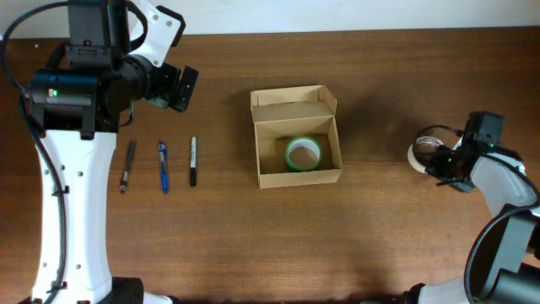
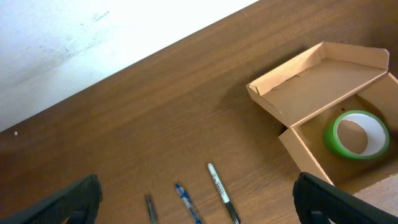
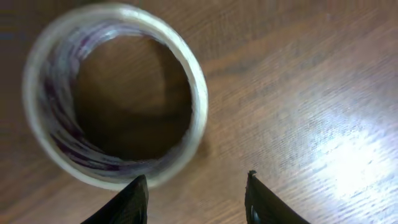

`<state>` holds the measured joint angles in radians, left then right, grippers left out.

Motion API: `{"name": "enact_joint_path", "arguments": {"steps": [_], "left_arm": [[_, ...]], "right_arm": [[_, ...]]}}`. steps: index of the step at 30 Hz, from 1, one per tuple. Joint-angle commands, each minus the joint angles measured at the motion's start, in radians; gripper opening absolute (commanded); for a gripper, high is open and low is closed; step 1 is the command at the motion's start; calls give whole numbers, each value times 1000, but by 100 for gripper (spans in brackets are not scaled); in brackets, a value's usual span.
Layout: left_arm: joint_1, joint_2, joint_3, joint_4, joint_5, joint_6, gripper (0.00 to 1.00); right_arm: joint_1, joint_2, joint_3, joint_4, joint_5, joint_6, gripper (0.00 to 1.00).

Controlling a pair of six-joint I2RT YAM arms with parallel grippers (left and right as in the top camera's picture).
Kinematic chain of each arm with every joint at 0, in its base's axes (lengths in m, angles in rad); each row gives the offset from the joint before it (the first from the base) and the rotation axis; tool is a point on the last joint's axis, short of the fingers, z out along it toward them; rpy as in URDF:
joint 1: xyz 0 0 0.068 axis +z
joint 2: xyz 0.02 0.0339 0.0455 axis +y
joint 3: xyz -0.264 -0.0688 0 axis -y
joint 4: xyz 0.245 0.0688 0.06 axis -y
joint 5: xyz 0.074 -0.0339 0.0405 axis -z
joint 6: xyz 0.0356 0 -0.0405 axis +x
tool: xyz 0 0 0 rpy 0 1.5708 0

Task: Pack container
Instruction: 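Move the right gripper to the clear tape roll and grasp its rim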

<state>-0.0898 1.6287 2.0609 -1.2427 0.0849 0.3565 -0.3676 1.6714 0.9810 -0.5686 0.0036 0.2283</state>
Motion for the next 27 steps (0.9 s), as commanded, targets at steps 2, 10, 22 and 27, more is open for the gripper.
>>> {"name": "enact_joint_path", "arguments": {"steps": [2,10,22,27], "left_arm": [[-2,-19,13,-9,-3,13,99],[-2,-19,13,-11,-3,12,99],[-2,-19,13,-11,-3,13,99],[-2,-19,13,-11,-3,12,99]], "right_arm": [[2,5,63,-11,-16,-12,48],[2,12,69,18,-7,-16,49],[0,77,69,69,-3,-34,49],[1,105,69,76,0,-34,47]]}}
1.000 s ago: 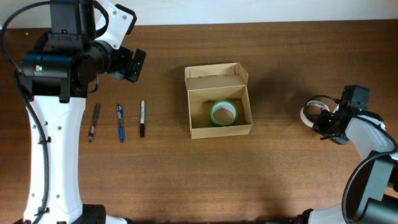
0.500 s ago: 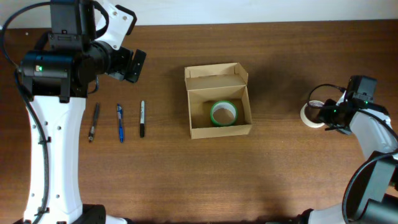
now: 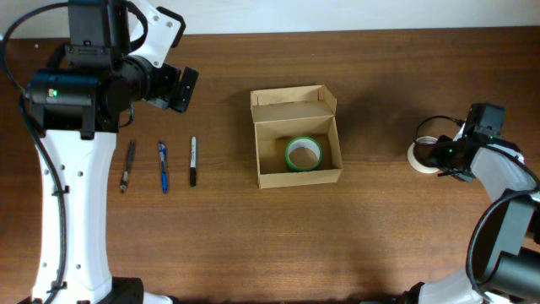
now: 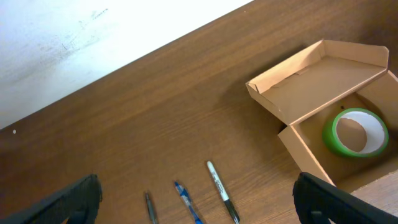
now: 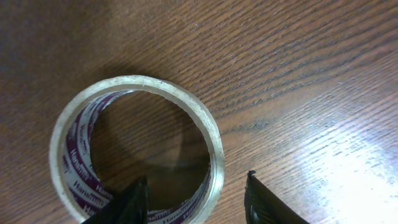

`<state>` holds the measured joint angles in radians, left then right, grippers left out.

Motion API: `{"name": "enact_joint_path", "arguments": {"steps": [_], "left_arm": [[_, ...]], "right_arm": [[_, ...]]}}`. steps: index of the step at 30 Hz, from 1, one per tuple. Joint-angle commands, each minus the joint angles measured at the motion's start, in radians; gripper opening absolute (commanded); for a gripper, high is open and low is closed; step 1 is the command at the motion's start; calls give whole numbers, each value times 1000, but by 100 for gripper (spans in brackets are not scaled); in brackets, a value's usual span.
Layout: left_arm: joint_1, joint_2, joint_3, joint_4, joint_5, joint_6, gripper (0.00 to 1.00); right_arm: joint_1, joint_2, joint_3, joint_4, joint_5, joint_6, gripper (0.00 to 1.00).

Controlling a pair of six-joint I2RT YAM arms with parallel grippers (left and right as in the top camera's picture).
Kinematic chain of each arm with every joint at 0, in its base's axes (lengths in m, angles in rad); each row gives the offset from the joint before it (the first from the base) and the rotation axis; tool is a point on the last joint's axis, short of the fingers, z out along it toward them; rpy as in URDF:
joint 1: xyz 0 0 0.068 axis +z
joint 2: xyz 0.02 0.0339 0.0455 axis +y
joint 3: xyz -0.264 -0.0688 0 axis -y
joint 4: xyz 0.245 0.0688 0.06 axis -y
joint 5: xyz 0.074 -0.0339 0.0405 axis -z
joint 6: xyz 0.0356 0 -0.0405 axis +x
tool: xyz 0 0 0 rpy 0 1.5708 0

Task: Pack container
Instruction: 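Move the right gripper to the clear tape roll and grasp its rim, then carry the clear tape roll into the box beside the green roll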

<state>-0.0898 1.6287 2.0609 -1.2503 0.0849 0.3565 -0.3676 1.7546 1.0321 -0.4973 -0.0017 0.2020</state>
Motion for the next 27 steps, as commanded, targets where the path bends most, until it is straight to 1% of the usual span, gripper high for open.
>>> {"name": "enact_joint_path", "arguments": {"steps": [1,7,16,19,23,26,27], "left_arm": [[-2,-19,13,-4,-3,13,99],[-2,-19,13,-5,-3,13,99],[-2,-19,13,-10,-3,13,99],[-2,-19,13,-12,-3,13,99],[-2,-19,13,-11,-3,13,99],[-2,-19,13,-11,-3,13,99],[-2,-19,13,-11,-3,13,99]], "right_arm": [[1,27,18,7,6,-8,44],[1,54,18,8,5,-7,41],[1,72,18,6,5,-7,40],[1,72,18,5,5,-5,36],[1,72,18,3,5,-3,28],[1,72,18,3,5,-3,26],[1,72,18,3,5,-3,24]]}}
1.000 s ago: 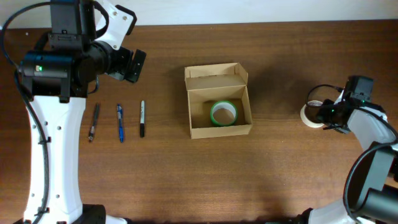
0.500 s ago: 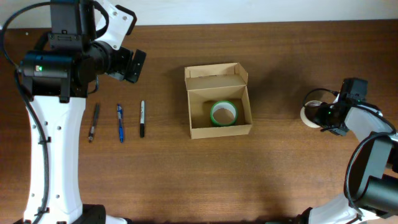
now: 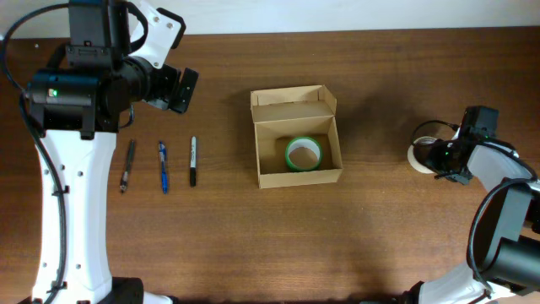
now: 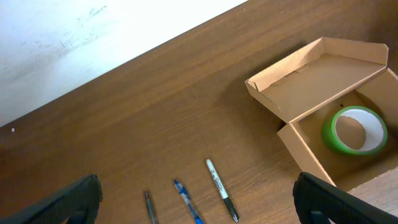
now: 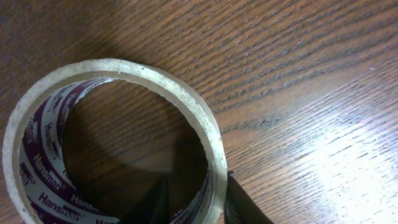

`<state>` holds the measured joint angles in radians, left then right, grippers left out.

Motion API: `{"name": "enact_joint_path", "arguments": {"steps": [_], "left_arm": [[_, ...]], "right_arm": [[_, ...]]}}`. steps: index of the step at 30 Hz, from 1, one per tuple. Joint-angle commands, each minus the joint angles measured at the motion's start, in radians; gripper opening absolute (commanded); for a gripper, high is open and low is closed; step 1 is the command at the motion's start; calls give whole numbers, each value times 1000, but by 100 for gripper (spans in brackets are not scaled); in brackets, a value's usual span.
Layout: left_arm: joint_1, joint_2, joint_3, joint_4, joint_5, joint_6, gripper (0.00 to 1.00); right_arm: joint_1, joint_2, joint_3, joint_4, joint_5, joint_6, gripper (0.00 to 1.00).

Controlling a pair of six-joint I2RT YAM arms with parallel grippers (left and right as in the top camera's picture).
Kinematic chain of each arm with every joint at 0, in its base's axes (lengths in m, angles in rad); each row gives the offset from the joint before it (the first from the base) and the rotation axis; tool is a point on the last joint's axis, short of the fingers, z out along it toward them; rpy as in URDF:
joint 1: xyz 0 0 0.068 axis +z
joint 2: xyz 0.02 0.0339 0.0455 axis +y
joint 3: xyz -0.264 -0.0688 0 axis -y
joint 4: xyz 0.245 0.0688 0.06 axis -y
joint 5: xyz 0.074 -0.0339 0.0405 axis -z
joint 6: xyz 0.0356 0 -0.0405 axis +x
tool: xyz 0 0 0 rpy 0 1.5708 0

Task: Pack container
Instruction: 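Carry the clear tape roll into the box beside the green roll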

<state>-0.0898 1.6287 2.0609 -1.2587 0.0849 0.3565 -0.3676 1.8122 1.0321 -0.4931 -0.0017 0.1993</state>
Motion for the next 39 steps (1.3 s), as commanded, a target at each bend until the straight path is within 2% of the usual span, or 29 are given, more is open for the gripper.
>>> {"name": "enact_joint_path", "arguments": {"steps": [1,7,12,16,21,26,30,33,36,39], "left_arm": [[-2,-19,13,-3,-3,13,99],[-2,-19,13,-2,-3,13,99],[-2,-19,13,-2,-3,13,99],[-2,-19,13,3,-3,13,99],[-1,-19,13,13,-4,13,99],[-1,-19,13,25,-4,13,99],[-1,-19,13,25,-4,28,99],[-1,-19,13,27,-4,35,99],[-1,-19,13,31,-4,43,99],[-1,-19,13,45,-5,43,99]], "right_arm": [[1,14,18,-1,5,0,22],[1,14,18,-1,5,0,15],[1,14,18,-1,5,0,4],[1,14,25,-21,5,0,4],[1,-11,108,-124,5,0,4],[1,-81,341,-332,21,-2,4],[2,-99,667,-589,3,-28,4],[26,-99,914,-781,-83,-108,4],[96,-99,1098,-956,-138,-168,4],[201,-99,1176,-1054,-185,-188,4]]}}
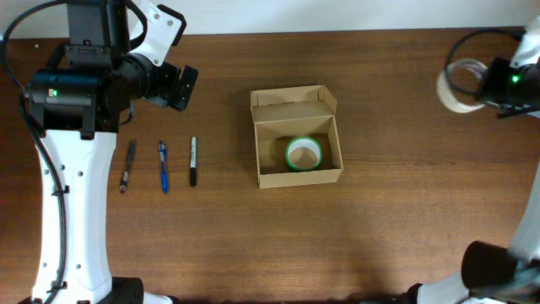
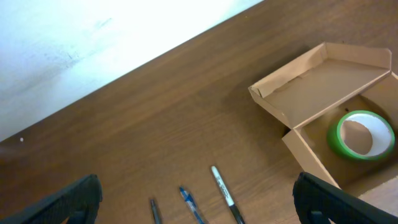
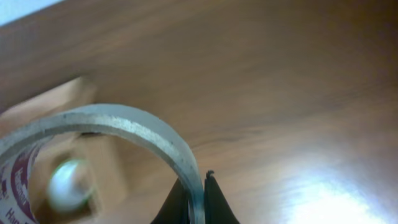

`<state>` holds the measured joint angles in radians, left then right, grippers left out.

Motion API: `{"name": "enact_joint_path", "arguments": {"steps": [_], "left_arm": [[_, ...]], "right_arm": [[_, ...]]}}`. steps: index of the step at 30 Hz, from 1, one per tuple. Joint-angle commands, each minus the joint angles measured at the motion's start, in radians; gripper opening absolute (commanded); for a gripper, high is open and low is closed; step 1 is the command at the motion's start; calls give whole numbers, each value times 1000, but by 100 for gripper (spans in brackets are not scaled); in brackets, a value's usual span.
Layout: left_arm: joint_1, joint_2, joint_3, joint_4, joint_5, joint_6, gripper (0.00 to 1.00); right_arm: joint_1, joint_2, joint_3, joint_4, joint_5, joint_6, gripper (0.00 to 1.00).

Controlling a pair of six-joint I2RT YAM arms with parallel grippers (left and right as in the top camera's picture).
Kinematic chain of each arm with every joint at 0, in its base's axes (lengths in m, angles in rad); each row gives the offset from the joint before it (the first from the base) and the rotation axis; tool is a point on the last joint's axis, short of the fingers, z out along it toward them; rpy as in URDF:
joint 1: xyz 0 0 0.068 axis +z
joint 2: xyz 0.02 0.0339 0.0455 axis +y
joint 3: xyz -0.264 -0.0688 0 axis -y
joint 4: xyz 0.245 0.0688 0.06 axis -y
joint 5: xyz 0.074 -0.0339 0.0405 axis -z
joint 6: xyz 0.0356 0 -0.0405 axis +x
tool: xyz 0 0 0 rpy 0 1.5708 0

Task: Pack container
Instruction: 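Carry the clear tape roll into the box beside the green roll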

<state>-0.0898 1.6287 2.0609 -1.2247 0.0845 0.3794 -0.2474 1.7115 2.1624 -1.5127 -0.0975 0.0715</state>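
Note:
An open cardboard box point(image 1: 331, 135) stands mid-table with a green tape roll point(image 1: 303, 154) lying inside it; both also show in the left wrist view, box point(image 2: 311, 81) and green roll point(image 2: 364, 134). My right gripper point(image 1: 483, 85) is raised at the far right and shut on the rim of a clear tape roll point(image 1: 445, 91). In the right wrist view the fingers pinch that roll point(image 3: 130, 121) at the gripper point(image 3: 198, 202), with the box blurred below. My left gripper point(image 1: 186, 89) hangs open, high at the far left.
Three pens lie in a row left of the box: a grey pen point(image 1: 127, 165), a blue pen point(image 1: 163, 166) and a black marker point(image 1: 192, 160). The table's back edge meets a white wall point(image 2: 74, 43).
My right gripper was on the table with its fingers closing on the clear tape roll's rim. Now it holds the roll lifted off the table, farther back at the right. The left arm barely shifted.
My right gripper stood open beside the clear tape roll on the table at the right. It then straddled the roll's rim, then its fingers closed in on it. Now the roll is held up in the air. The green roll stayed in the box throughout.

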Motion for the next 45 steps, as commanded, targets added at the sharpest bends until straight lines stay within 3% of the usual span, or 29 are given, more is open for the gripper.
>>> {"name": "enact_joint_path", "arguments": {"steps": [1,9,15,28,45], "left_arm": [[-1,-19,13,18,-4,20,99],[11,-19,13,19,-3,20,99],[22,-19,13,12,-4,47,99],[22,-19,13,2,-3,61,99],[22,-19,13,1,-2,61,99]], "right_arm": [[127,2,49,-48,-106,-61,4],[446,108,47,-80,-107,-57,4],[561,272,47,-85,-74,-61,4],[615,520,46,25,-48,-59,4],[692,642,46,55,70,-10,4]]}}
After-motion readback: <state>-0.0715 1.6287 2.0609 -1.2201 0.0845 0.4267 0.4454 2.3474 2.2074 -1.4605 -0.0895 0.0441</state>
